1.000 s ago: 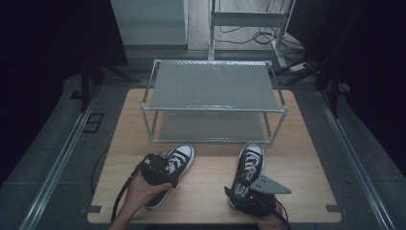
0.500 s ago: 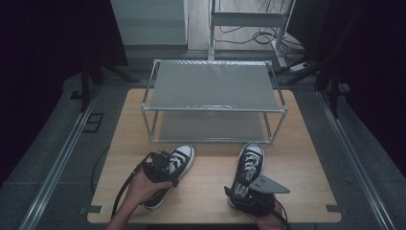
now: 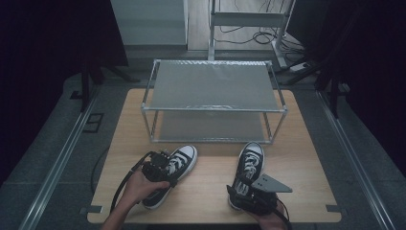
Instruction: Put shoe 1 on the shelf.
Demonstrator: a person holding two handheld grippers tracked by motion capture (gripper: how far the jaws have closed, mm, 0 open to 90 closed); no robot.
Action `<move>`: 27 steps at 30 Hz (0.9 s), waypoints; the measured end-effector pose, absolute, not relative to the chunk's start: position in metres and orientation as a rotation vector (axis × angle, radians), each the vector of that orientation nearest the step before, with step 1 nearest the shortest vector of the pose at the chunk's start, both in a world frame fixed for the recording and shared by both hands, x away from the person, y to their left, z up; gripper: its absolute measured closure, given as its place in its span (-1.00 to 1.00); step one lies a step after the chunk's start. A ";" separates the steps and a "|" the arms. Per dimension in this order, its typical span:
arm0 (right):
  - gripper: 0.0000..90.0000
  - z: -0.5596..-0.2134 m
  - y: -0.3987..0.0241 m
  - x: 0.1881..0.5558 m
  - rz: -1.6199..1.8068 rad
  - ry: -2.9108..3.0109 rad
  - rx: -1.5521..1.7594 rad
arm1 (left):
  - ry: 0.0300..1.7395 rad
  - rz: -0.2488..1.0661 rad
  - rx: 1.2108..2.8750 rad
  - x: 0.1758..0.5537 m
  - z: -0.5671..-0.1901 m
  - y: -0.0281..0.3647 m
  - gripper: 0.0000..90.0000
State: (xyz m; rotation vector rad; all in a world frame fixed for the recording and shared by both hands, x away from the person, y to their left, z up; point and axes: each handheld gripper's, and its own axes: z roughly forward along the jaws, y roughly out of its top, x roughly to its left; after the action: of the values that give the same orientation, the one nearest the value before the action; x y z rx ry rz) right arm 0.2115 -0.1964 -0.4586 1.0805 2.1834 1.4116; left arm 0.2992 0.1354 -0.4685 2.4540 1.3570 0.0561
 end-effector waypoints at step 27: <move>-0.08 -0.455 -0.214 0.208 1.401 2.109 1.155 | 0.990 0.082 2.481 0.308 -0.393 0.075 -0.60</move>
State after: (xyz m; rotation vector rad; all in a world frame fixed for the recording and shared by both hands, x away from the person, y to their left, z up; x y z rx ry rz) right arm 0.2075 -0.2145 -0.4548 1.1547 2.1092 1.4011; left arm 0.3079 0.0750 -0.3929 2.4813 0.9895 0.0824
